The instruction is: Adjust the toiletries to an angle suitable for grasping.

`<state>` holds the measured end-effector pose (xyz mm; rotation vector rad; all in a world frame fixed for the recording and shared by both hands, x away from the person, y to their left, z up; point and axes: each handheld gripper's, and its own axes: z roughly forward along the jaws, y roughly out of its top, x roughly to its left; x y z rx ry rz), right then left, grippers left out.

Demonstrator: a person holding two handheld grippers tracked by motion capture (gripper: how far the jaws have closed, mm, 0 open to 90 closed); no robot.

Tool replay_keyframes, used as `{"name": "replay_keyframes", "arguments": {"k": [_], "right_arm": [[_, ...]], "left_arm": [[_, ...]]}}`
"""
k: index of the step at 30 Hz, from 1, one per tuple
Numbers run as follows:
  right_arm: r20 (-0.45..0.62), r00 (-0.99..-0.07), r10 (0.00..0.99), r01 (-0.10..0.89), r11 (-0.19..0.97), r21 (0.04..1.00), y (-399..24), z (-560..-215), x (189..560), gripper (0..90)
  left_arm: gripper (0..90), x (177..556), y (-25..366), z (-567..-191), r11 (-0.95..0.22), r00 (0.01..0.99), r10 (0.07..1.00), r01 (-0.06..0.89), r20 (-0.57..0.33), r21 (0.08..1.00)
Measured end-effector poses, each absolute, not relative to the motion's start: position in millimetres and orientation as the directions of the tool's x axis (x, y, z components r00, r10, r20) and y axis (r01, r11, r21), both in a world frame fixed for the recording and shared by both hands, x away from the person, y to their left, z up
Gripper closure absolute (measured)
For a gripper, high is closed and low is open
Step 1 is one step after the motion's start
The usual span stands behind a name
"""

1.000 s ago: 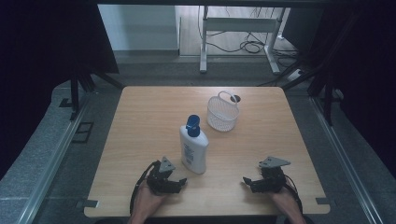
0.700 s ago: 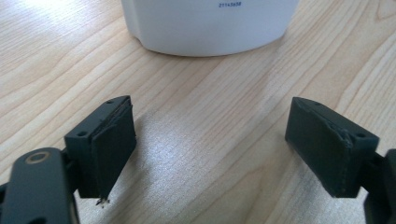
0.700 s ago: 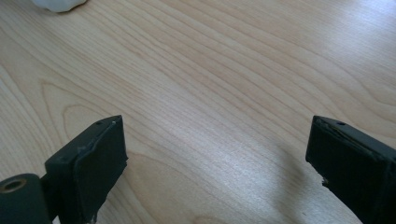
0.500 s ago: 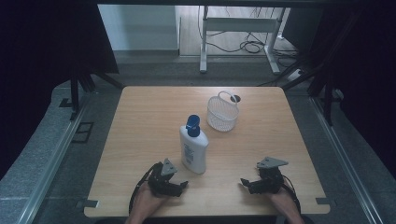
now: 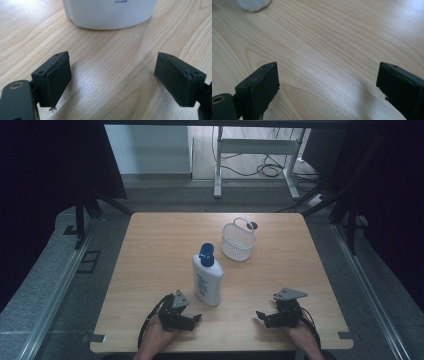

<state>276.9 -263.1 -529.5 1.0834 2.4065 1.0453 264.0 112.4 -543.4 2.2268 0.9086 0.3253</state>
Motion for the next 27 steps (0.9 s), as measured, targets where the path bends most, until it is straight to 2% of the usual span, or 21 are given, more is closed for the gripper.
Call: {"name": "replay_keyframes", "arguments": {"k": [19, 27], "right_arm": [[0.082, -0.732, 0.677, 0.482, 0.428, 0.765, -232, -507, 281, 5.9], [0.081, -0.764, 0.64, 0.462, 0.456, 0.76, -208, -502, 287, 5.9]], "left_arm": [[13.4, 264, 112, -543, -0.51, 0.723, 0.69, 0.514, -0.028, 0.689], [13.5, 264, 112, -543, -0.509, 0.722, 0.692, 0.514, -0.028, 0.69]]}}
